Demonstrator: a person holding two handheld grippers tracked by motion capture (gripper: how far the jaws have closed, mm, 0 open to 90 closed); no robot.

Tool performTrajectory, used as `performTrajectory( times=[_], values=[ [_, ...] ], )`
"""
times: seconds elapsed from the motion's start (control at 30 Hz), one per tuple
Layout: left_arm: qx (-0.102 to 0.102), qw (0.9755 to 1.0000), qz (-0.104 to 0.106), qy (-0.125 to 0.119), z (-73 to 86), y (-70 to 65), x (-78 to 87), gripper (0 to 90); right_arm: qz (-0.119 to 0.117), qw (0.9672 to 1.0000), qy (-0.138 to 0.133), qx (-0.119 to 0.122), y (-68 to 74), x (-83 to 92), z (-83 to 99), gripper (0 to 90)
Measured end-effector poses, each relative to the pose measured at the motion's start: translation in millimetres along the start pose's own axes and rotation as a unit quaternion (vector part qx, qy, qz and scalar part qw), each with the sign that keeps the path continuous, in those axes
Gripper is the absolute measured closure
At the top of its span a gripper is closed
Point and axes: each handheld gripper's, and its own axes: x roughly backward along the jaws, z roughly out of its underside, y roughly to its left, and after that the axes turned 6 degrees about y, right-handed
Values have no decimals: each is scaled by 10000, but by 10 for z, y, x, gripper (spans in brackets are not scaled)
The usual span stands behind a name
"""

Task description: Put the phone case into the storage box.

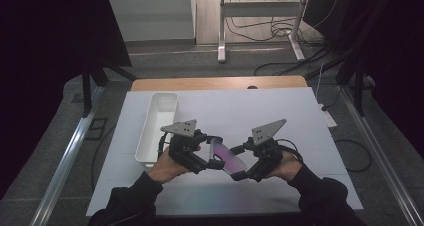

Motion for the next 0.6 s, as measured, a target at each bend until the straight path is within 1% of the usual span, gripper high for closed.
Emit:
performTrajectory(
  times=[0.4, 0.6],
  values=[
    [-13, 9999, 71, -152, 29, 18, 8, 149, -19, 10000, -68, -58, -8, 14, -1, 172],
    [-51, 9999, -26, -119, 33, 8, -5, 140, -5, 10000, -53, -81, -14, 7, 4, 172]
  ],
)
